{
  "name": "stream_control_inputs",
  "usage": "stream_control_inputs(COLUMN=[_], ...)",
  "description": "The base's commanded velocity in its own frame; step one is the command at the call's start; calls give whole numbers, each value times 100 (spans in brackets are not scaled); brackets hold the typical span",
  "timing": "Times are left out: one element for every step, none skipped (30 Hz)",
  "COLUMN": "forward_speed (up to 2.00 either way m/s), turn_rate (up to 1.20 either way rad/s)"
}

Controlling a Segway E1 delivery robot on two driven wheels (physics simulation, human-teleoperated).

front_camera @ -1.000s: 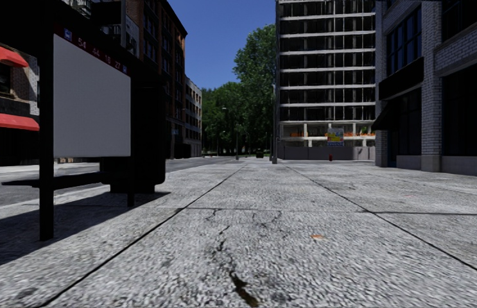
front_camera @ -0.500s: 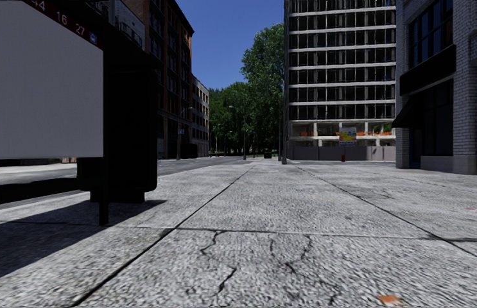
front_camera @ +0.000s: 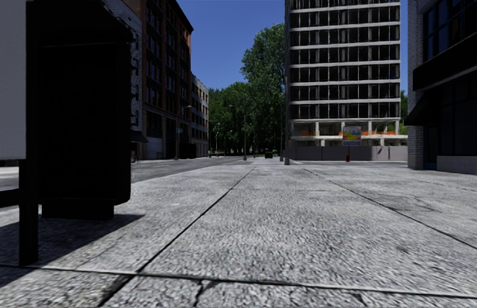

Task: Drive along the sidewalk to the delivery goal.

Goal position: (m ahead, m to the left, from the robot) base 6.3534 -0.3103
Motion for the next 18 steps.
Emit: stream_control_inputs(forward_speed=[200,200,200,200,200,200,200,200,200,200,200,200,200,200,200,200,200,200], turn_rate=[0,0,0,0,0,0,0,0,0,0,0,0,0,0,0,0,0,0])
